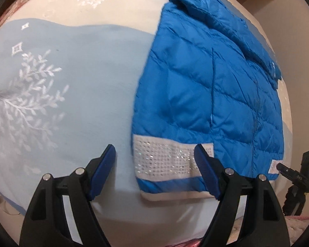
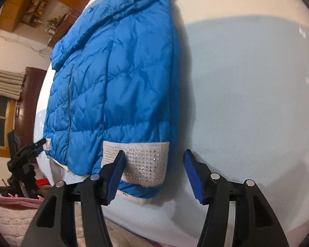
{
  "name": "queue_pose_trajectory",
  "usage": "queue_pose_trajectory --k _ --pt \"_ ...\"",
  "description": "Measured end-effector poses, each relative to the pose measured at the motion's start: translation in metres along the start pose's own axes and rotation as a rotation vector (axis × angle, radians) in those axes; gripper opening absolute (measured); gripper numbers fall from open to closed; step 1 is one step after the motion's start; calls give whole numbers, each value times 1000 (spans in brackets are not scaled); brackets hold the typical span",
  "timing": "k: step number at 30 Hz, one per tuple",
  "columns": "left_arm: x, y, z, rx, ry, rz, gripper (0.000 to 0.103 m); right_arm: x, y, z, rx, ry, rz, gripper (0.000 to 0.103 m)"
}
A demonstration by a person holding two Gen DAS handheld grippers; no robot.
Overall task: Fold large clothes
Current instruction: 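Move both grippers to the sequined hem band of the jacket, then grasp the sequined hem band with the left gripper while the right gripper grasps it too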
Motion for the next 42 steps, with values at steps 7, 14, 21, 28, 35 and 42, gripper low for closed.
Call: queue_pose_trajectory --k 7,14,21,28,35,42 --pt "15 9 -21 7 52 20 68 6 1 4 -9 -50 -17 60" --pt "11 7 -23 2 59 2 18 15 -3 16 1 -127 -11 17" --pt "-17 14 -27 8 86 -41 12 -9 0 31 -85 -164 -34 11" --pt "1 31 -20 57 38 18 13 2 12 15 -53 -131 18 11" --pt "-10 17 -29 82 103 -2 12 1 2 12 -49 -119 17 10" --pt "-76 -24 -52 66 313 -131 11 -52 -31 52 -81 -227 -90 10"
Point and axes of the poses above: each gripper's, at about its wrist camera, not at the fingertips, and x roughly the way its jaws point, z to its left, y to its underside, the point moved 9 cm from there along x, roughly the way its jaws point, and after that the axes turned 1 degree about -z, right-handed, at the moved point
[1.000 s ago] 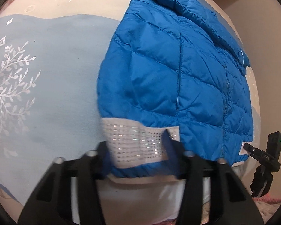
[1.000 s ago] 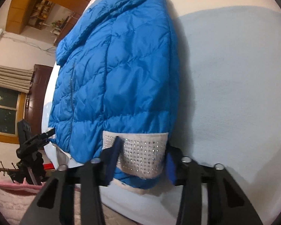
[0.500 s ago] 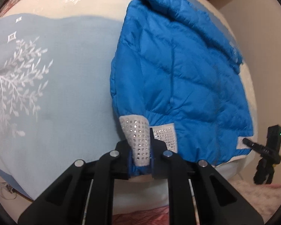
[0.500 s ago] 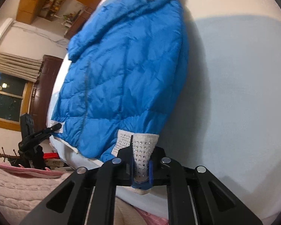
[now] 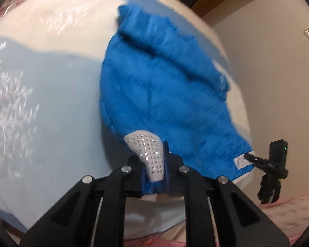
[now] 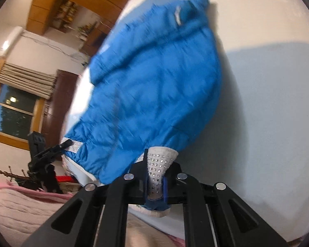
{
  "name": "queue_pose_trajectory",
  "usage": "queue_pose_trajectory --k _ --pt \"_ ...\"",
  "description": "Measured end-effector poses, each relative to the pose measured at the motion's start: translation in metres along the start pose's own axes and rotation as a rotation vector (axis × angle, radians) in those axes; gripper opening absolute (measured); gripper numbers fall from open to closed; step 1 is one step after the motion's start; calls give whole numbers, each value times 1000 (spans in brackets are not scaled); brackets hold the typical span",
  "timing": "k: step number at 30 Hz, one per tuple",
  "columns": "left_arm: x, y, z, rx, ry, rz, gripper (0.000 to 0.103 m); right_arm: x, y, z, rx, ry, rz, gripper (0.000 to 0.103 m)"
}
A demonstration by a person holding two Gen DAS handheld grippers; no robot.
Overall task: Fold large clothes
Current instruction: 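Grasp the sequined hem band with the left gripper while the right gripper grasps it too, then lift the hem with both grippers and fold it up toward the collar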
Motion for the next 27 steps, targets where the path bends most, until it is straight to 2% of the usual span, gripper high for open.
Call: queue_pose_trajectory --k 4,11,19,27 --pt "-9 -36 -14 5 41 -52 11 -21 -33 13 -3 -66 -49 10" --pt "-3 -106 -42 48 75 -126 11 -39 -89 26 1 -114 -96 10" --pt "31 -189 -61 65 88 -161 12 -42 -164 31 -3 -130 -130 10" --pt "80 -267 -62 44 75 -155 12 -15 -245 20 38 -146 -123 10"
Point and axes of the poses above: each gripper's, at about its wrist camera, not at the fingertips, and x roughly the way its jaws point, z to its left, y to its underside, the point moved 9 cm from there along x, roughly the way its jaws point, and after that the axes turned 1 degree about -z, right-handed, at the moved point
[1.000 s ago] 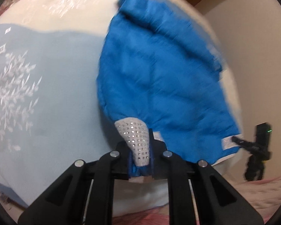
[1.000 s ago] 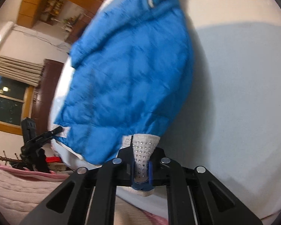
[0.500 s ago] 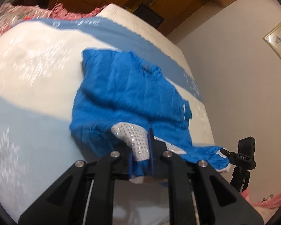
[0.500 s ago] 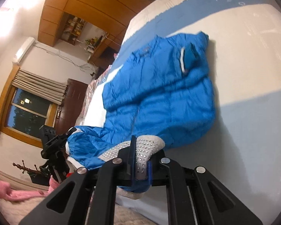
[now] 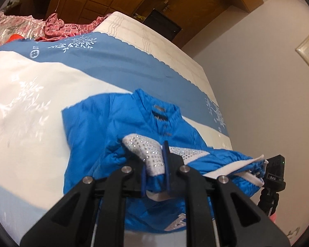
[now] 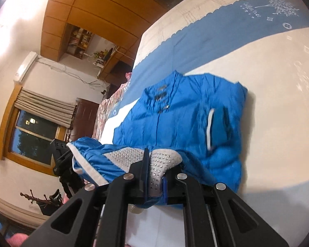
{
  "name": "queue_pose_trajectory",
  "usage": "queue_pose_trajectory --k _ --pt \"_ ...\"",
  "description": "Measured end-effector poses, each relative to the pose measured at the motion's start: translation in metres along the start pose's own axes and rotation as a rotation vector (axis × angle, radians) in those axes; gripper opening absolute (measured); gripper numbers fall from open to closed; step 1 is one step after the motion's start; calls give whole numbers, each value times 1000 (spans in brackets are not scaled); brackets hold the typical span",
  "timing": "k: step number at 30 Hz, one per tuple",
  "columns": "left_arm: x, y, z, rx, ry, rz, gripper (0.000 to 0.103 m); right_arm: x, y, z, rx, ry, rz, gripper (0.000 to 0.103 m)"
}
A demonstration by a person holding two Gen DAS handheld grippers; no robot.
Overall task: Fold large clothes
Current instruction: 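Lift the hem with both grippers and fold it up toward the collar, then open both grippers to release the folded hem onto the jacket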
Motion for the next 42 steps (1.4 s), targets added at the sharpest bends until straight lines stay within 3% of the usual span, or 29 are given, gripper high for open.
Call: queue_pose_trajectory --k 11,22,27,29,31,32,35,38,42 --pt "88 -47 38 -57 -101 59 13 63 -70 -54 102 16 60 11" --pt "144 -51 76 -130 -152 156 17 110 -88 -108 242 28 109 15" --pt "132 -52 69 -128 -94 175 26 97 -87 -102 266 -20 114 25" --pt "119 -51 63 -113 -66 176 36 88 -87 -96 252 -29 105 42" --pt "98 -49 57 -90 -44 157 63 72 -86 -88 205 -12 64 55" --pt "91 -48 55 -78 -36 148 67 66 -86 -86 189 -7 54 55" --pt "65 -36 53 -28 -36 120 69 54 -74 -79 139 27 50 55" --pt "52 -20 71 41 -202 78 69 58 -60 -81 49 156 71 55" --pt "58 4 71 112 -266 103 63 77 -43 -83 -30 242 109 55"
Point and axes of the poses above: each gripper's, at about its wrist camera, not at the fingertips, and x roughly the way its jaws point, z to its left, y to its underside, the point moved 9 cm from there along x, roughly the way its jaws point, and after that the axes turned 1 degree about -z, right-handed, at the moved point
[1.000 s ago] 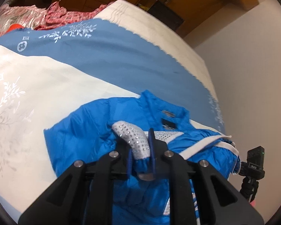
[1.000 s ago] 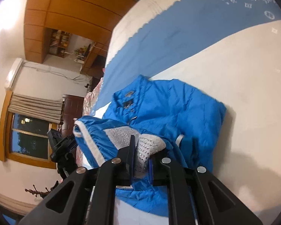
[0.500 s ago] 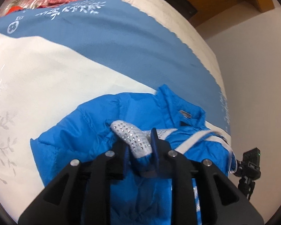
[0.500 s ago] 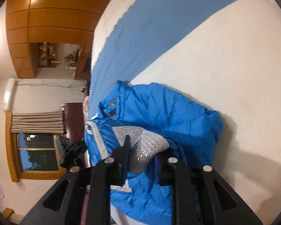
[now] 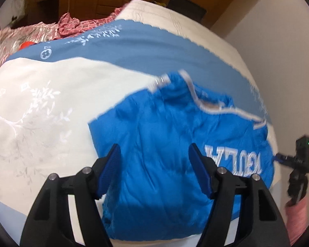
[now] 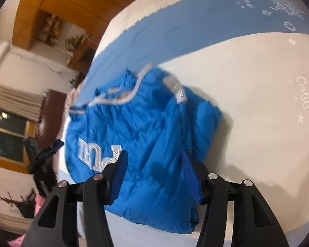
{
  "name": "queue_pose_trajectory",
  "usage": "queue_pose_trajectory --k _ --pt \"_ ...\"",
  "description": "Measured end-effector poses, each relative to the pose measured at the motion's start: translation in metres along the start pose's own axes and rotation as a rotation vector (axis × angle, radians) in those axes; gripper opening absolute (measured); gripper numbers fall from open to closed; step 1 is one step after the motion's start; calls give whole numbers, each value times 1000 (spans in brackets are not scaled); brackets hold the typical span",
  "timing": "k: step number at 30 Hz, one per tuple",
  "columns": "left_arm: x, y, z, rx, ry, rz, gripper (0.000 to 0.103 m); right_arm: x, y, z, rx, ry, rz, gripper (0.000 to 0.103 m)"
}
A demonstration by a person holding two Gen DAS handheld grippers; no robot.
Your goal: Fold large clothes
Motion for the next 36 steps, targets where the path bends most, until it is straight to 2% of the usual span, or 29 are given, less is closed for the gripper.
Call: queue_pose_trajectory --k 1,2,3,4,5,7,10,13,17,19,22,26,32,36 --pt "3 5 -6 29 -14 3 58 4 1 2 -16 19 0 54" --pt "7 7 -10 60 -50 -3 56 7 2 4 -39 52 -6 48" --pt "7 7 -11 82 -79 -9 45 9 2 5 -56 78 -10 45" --pt "9 9 -14 112 -110 -9 29 11 2 6 -81 117 -17 37" --pt "12 9 -15 122 -134 -8 23 11 2 7 -95 142 -23 26" --pt "14 8 -17 137 -164 -27 10 10 -2 8 -119 199 -39 16" --pt "4 -2 -18 116 -151 -81 7 -1 -7 13 -121 185 -76 7" --pt "-3 -17 -23 93 -135 -126 6 -17 -17 16 -114 167 -123 5" --pt "3 -33 -24 85 -153 -138 6 -24 -35 14 -81 163 -164 3" --pt "11 -37 -20 71 -168 -127 6 -19 -43 8 -57 174 -164 2" --pt "37 -34 -6 73 -235 -69 7 -2 -45 -8 -29 208 -132 2" --pt "65 -20 8 63 -241 -13 10 25 -37 -30 16 226 -77 2" --pt "74 -17 11 34 -235 12 12 47 -31 -47 61 217 -66 1" --pt "55 -22 11 -13 -244 24 14 31 -32 -38 23 297 -95 4"
Point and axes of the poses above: each gripper's, at about its wrist camera, not at the fingertips, and x roughly the way its jaws point, z to its left, y to its underside, the point moved 9 cm from there along x, roughly the way its jaws point, and after that the axes turned 1 degree about -z, right-handed, at the moved point
